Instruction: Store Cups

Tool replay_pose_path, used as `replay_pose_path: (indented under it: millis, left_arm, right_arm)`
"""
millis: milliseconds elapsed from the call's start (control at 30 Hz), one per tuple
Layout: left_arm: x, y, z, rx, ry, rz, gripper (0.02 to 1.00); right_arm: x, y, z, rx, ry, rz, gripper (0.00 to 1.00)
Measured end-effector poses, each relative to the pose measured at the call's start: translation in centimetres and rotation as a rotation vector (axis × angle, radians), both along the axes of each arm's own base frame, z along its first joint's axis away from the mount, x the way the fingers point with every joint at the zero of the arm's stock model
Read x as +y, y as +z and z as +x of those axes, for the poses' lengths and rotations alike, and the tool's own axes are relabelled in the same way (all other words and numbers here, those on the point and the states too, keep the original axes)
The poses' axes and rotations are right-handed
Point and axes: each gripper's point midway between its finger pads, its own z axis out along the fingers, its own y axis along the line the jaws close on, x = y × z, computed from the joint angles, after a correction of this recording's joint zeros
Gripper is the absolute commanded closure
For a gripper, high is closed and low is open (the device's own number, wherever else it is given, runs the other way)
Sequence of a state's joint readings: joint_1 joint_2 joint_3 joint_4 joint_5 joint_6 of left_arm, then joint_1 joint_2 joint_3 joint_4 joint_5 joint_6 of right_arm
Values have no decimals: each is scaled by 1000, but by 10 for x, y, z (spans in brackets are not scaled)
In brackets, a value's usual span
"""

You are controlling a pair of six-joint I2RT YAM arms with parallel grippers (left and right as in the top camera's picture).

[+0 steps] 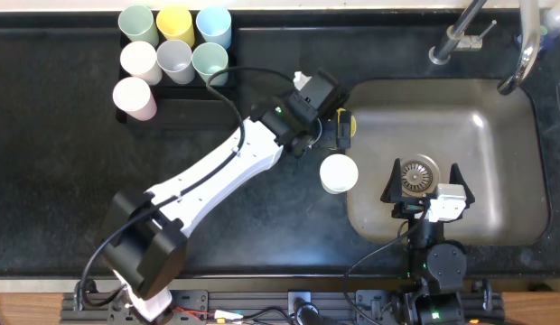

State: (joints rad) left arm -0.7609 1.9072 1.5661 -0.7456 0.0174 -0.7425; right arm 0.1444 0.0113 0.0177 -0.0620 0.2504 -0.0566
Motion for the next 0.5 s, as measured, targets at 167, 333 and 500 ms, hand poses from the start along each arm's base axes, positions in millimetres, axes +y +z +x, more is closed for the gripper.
replay_pose_path:
  millis: [167, 333, 500]
  left_arm:
    - [11, -10, 6, 33, 52, 14, 18]
    - [18, -18, 15, 47, 92, 11, 18]
    - [15, -24, 19, 52, 96, 4, 18]
  right_arm:
    - [0, 0, 0, 0, 0, 0, 3]
    - [0, 0, 0, 0, 0, 0, 3]
    - [0, 0, 0, 0, 0, 0, 3]
